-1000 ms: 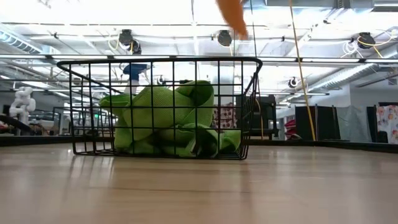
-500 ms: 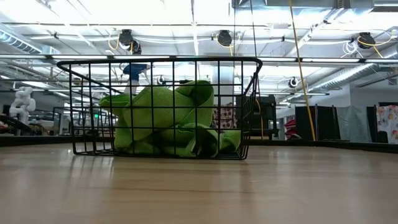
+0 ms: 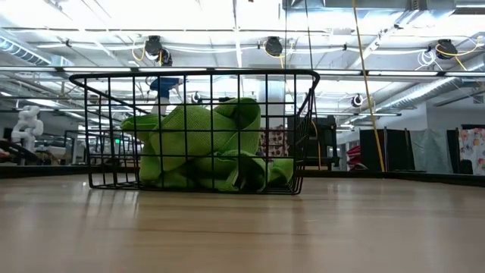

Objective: Sort microfiber towel by color & place in baskets
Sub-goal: Put the orange microfiber cloth into the blue bin

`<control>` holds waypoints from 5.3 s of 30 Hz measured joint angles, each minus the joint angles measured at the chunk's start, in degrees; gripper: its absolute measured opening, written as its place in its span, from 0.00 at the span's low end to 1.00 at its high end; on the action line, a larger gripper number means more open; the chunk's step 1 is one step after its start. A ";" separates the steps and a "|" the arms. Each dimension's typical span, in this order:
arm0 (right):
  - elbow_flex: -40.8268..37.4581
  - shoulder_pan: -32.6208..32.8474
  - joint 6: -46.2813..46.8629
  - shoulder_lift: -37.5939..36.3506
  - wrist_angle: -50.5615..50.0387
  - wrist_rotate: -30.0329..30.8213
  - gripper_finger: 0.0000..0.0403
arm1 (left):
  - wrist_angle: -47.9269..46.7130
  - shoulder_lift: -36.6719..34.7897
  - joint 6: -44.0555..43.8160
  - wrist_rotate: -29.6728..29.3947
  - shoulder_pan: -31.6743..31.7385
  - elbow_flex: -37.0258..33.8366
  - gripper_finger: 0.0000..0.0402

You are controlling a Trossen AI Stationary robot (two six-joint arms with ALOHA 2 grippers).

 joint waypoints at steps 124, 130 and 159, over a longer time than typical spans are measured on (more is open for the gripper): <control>0.04 6.12 17.26 0.02 -21.83 18.32 0.56 | -102.05 -0.63 -133.89 47.54 -11.50 6.43 0.87; 0.04 6.15 17.28 0.02 -22.05 18.32 0.56 | -103.62 -0.65 -130.89 40.50 -11.94 9.35 0.76; 0.04 5.97 17.71 0.04 -22.31 18.14 0.56 | -95.41 -1.84 -130.84 42.98 -14.02 0.11 0.10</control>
